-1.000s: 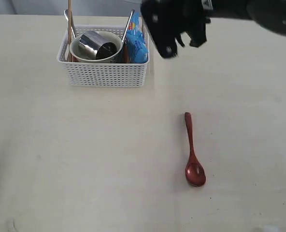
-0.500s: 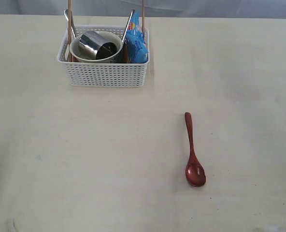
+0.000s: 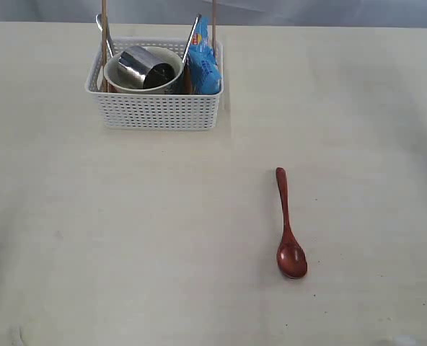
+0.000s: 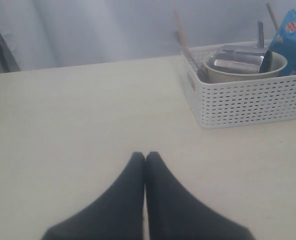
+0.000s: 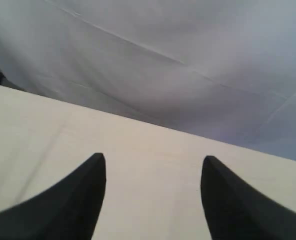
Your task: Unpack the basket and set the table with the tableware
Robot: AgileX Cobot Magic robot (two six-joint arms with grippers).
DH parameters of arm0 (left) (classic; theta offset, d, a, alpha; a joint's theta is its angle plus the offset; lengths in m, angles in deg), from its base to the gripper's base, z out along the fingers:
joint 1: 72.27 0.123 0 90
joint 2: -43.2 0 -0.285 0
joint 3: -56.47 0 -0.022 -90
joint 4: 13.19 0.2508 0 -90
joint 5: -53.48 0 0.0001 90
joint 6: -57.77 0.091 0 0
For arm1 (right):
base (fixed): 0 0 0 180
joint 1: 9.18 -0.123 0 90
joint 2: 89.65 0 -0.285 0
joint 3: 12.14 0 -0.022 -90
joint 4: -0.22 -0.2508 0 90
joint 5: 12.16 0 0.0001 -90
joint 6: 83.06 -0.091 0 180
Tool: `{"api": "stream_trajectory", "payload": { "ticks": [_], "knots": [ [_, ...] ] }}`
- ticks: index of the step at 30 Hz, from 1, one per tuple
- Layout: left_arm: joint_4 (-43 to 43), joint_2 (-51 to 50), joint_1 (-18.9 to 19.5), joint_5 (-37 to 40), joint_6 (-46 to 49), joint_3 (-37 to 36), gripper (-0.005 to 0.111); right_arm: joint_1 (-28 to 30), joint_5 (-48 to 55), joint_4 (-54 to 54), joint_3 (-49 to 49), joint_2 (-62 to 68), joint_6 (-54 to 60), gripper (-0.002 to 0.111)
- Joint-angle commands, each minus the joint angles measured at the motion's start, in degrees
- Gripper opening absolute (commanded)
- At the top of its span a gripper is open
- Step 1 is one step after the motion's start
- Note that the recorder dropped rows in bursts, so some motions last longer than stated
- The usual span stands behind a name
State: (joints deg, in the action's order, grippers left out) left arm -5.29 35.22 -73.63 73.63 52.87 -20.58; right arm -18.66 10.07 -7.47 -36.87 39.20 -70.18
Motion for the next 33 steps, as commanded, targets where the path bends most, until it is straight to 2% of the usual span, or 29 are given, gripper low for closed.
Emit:
{"api": "stream_trajectory", "payload": {
  "ticks": [1, 2, 3, 4, 6, 10, 15, 26, 33],
  "knots": [
    [-0.2, 0.2, 0.1, -0.1, 0.0, -0.2, 0.000, 4.4, 8.1, -28.8, -4.4, 1.5, 24.8, 0.054],
    [-0.2, 0.2, 0.1, -0.1, 0.0, -0.2, 0.000, 6.5, 13.7, -43.7, -5.4, 2.3, 36.1, 0.054],
    [-0.2, 0.2, 0.1, -0.1, 0.0, -0.2, 0.000, 7.3, 16.4, -49.1, -5.5, 2.8, 40.7, 0.054],
    [-0.2, 0.2, 0.1, -0.1, 0.0, -0.2, 0.000, 8.6, 23.8, -60.4, -6.1, 4.2, 48.3, 0.054],
    [-0.2, 0.2, 0.1, -0.1, 0.0, -0.2, 0.000, 8.7, 30.2, -70.4, -6.3, 7.0, 55.5, 0.054],
    [-0.2, 0.2, 0.1, -0.1, 0.0, -0.2, 0.000, 7.2, 30.4, -75.6, -6.3, 11.5, 63.3, 0.054],
    [-0.2, 0.2, 0.1, -0.1, 0.0, -0.2, 0.000, 5.4, 37.3, -79.3, -9.1, 15.8, 67.2, 0.055],
    [-0.2, 0.2, 0.1, -0.1, 0.0, -0.2, 0.000, 0.5, 30.0, -78.8, -9.5, 18.7, 70.6, 0.055],
    [-0.2, 0.2, 0.1, -0.1, 0.0, -0.2, 0.000, 0.6, 27.6, -78.8, -10.0, 20.4, 70.7, 0.055]
  ]
}}
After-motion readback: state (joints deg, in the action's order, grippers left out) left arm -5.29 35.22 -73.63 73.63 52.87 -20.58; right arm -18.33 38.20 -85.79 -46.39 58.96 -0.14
